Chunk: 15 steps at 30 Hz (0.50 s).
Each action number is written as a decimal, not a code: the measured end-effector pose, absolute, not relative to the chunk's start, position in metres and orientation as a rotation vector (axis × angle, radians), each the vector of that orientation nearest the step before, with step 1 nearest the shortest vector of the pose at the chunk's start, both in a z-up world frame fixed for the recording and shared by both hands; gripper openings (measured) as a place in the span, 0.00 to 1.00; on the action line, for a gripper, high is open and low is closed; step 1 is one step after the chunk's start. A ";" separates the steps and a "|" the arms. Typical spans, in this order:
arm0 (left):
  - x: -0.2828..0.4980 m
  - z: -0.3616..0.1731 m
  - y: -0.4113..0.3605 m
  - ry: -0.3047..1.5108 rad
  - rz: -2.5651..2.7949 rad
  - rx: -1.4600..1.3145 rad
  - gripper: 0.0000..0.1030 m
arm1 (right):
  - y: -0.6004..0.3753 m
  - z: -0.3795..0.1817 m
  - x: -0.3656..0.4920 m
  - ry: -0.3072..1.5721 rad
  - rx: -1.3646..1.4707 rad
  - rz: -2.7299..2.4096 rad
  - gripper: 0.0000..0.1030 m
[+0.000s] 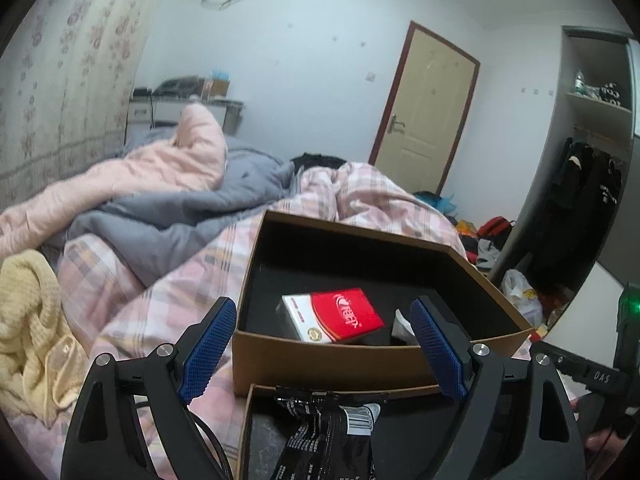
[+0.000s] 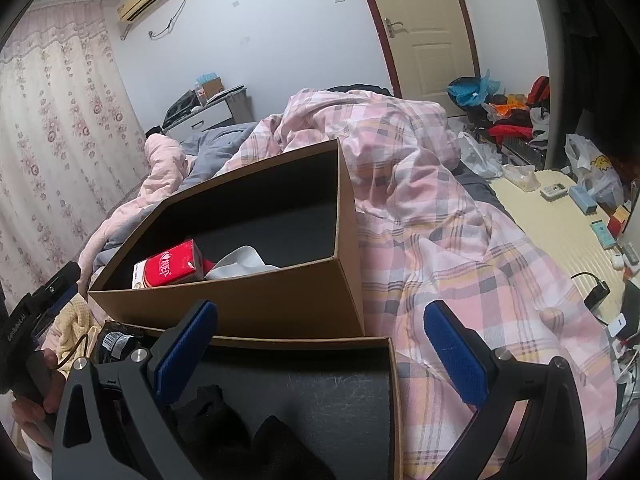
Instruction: Organize soft objects
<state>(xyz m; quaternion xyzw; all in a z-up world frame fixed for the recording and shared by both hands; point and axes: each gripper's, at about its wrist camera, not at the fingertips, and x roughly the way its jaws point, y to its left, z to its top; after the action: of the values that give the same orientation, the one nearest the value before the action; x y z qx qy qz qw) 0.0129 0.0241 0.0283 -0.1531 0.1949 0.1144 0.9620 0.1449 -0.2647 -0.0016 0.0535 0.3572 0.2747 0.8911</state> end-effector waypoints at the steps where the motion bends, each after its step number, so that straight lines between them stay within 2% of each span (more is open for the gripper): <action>1: 0.012 0.029 0.023 0.387 0.235 -0.300 0.84 | -0.266 -0.002 0.145 0.743 0.120 0.572 0.99; 15: 0.010 0.029 0.025 0.368 0.245 -0.312 0.84 | -0.264 -0.001 0.144 0.735 0.107 0.561 0.99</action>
<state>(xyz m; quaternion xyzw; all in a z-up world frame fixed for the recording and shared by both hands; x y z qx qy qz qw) 0.0103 0.0250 0.0285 -0.1541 0.1817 0.1212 0.9636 0.1443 -0.2644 -0.0013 0.0514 0.3542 0.2705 0.8937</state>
